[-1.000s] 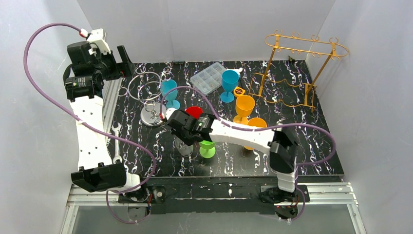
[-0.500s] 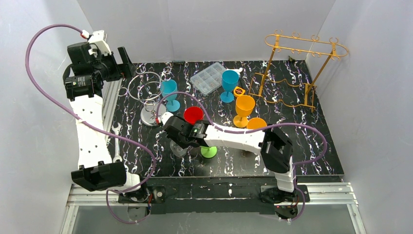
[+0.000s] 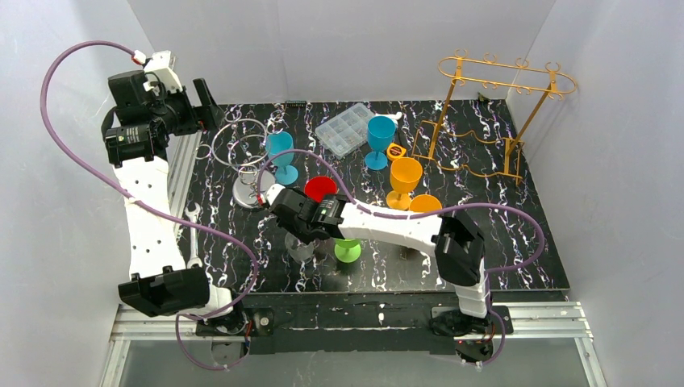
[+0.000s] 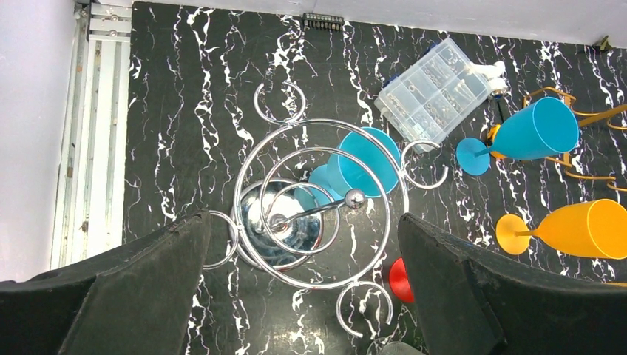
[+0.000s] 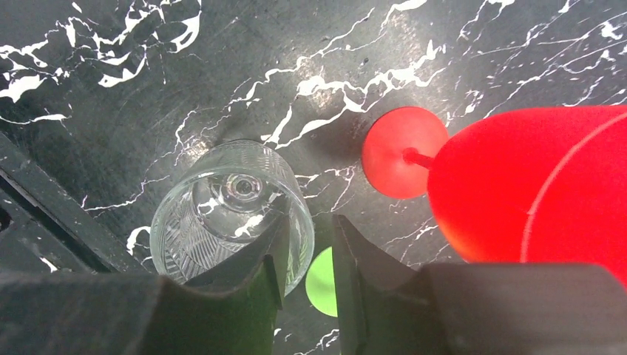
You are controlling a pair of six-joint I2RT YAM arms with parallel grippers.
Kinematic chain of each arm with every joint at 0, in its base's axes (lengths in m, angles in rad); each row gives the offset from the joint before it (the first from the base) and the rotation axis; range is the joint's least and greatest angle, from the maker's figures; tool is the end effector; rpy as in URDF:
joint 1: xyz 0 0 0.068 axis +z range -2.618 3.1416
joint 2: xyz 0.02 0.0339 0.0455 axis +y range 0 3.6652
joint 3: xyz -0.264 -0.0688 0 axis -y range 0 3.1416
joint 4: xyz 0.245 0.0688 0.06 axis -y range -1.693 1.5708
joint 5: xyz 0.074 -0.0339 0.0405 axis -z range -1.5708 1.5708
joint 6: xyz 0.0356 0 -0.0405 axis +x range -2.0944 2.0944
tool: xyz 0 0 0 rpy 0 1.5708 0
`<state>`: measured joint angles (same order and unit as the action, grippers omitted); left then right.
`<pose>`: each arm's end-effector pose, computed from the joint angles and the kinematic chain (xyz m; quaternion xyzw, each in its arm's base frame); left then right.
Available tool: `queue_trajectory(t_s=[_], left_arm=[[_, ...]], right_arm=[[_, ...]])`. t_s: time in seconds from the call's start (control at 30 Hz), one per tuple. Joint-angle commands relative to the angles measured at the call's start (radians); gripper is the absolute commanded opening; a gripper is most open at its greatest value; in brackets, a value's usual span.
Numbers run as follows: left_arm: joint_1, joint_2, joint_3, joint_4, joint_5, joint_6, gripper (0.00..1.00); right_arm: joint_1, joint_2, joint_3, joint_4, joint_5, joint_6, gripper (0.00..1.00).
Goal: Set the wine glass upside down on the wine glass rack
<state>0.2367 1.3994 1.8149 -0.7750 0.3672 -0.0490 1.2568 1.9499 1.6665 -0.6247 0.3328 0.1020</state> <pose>0.2706 0.0521 0.4897 -0.0122 0.8149 -0.0970 0.5713 0.1457 0.4110 0.2630 -0.4639 0.8108 0.0797 0.3480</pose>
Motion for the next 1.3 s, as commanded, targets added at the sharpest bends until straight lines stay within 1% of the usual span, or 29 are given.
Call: queue_trajectory(t_s=[0.0,0.07,0.17,0.23,0.33,0.47,0.57,0.67,0.77,0.97,1.13,1.27], left_arm=[[0.013,-0.034,-0.01,-0.004,0.029,0.009,0.98],[0.016,-0.031,-0.008,-0.003,0.035,0.005,0.98],[0.019,-0.026,0.0,-0.004,0.03,-0.003,0.98],[0.031,-0.016,0.022,-0.019,0.036,-0.018,0.98],[0.072,-0.003,0.04,-0.025,0.072,-0.066,0.98],[0.104,0.006,0.048,-0.025,0.101,-0.08,0.98],[0.107,0.001,0.05,-0.026,0.101,-0.074,0.98],[0.109,-0.004,0.058,-0.031,0.103,-0.074,0.98],[0.109,-0.008,0.06,-0.037,0.11,-0.071,0.98],[0.108,-0.012,0.061,-0.043,0.113,-0.057,0.98],[0.11,-0.015,0.055,-0.043,0.121,-0.054,0.98],[0.11,-0.013,0.049,-0.043,0.124,-0.054,0.98]], right_arm=[[0.001,-0.023,0.096,-0.047,0.035,-0.034,0.41],[0.001,-0.026,0.135,-0.065,0.058,-0.037,0.48],[0.004,-0.049,0.209,-0.091,0.099,-0.034,0.56],[0.023,-0.072,0.236,-0.096,0.106,-0.022,0.6],[0.086,-0.101,0.208,-0.075,0.11,0.023,0.61],[0.169,-0.113,0.096,-0.009,0.129,0.105,0.61],[0.183,-0.112,0.029,0.041,0.136,0.142,0.59],[0.185,-0.111,-0.015,0.089,0.177,0.145,0.56],[0.185,-0.095,-0.023,0.114,0.21,0.131,0.55],[0.185,-0.066,-0.006,0.122,0.207,0.106,0.53],[0.184,-0.039,-0.014,0.133,0.151,0.102,0.52],[0.182,-0.007,-0.01,0.123,0.105,0.109,0.49]])
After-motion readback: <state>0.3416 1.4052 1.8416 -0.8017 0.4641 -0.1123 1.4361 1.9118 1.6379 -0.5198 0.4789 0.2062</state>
